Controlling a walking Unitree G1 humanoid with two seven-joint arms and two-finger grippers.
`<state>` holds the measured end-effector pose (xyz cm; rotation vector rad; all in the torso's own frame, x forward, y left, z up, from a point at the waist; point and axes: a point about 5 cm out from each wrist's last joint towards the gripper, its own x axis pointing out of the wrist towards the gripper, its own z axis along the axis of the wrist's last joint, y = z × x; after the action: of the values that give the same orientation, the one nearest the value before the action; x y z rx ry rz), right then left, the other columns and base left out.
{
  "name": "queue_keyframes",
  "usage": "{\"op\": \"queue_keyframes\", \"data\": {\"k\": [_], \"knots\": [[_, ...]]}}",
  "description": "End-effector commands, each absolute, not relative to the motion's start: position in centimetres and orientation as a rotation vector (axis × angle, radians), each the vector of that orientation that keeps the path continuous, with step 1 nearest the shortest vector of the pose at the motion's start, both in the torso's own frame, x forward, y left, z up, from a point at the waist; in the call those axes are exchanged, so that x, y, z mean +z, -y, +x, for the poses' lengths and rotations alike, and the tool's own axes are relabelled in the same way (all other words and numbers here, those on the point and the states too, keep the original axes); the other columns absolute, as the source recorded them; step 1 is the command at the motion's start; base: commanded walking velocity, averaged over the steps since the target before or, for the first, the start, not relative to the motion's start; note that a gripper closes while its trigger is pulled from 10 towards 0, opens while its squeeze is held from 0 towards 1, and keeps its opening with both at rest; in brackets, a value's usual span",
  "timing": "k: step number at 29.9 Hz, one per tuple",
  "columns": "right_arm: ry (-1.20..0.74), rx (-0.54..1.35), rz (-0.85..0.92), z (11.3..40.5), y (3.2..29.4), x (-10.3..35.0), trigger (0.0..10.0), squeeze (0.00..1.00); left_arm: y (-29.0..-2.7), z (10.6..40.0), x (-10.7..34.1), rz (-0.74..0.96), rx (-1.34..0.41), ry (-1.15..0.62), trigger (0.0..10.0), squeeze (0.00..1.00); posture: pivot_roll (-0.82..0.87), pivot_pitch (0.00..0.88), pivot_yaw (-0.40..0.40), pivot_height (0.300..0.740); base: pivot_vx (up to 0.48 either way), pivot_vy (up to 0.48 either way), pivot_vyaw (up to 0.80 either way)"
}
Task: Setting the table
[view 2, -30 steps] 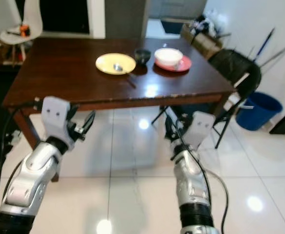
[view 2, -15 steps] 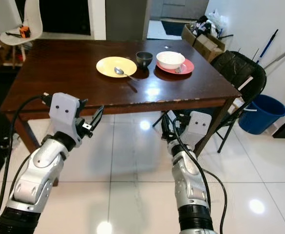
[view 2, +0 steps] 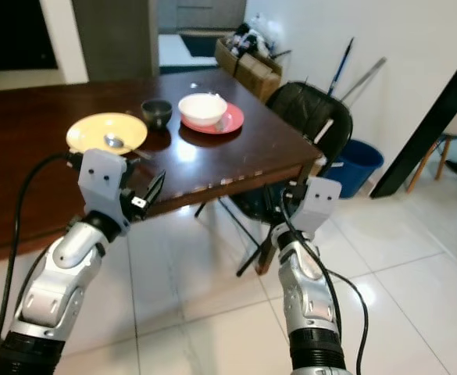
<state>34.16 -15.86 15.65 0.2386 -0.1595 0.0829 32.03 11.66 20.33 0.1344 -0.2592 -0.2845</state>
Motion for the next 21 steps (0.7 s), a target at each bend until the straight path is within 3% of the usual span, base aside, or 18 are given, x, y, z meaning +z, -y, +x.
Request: {"op": "queue_keyframes", "data": {"k": [1, 3, 10, 21], "knots": [[0.151, 0.107, 0.223, 34.0, 15.9, 15.6, 10.0, 0.00, -11.8, 32.1, 20.0, 0.148, -0.258, 0.241, 10.0, 0.00, 0.02, 0.017, 0.039, 0.740, 0.446, 0.000, 0.00], [0.162, 0.209, 0.223, 33.8, 14.5, 16.0, 10.0, 0.00, -12.6, 32.4, 20.0, 0.131, -0.204, 0.230, 10.0, 0.00, 0.02, 0.017, 0.040, 0.740, 0.444, 0.000, 0.00], [0.185, 0.291, 0.255, 33.4, 13.1, 16.4, 10.0, 0.00, -14.2, 32.6, 19.9, 0.129, -0.114, 0.214, 10.0, 0.00, 0.03, 0.016, 0.036, 0.740, 0.449, 0.000, 0.00], [0.192, 0.301, 0.240, 33.4, 13.1, 16.6, 10.0, 0.00, -14.7, 32.5, 19.7, 0.135, -0.082, 0.203, 10.0, 0.00, 0.03, 0.014, 0.034, 0.740, 0.470, 0.000, 0.00]]}}
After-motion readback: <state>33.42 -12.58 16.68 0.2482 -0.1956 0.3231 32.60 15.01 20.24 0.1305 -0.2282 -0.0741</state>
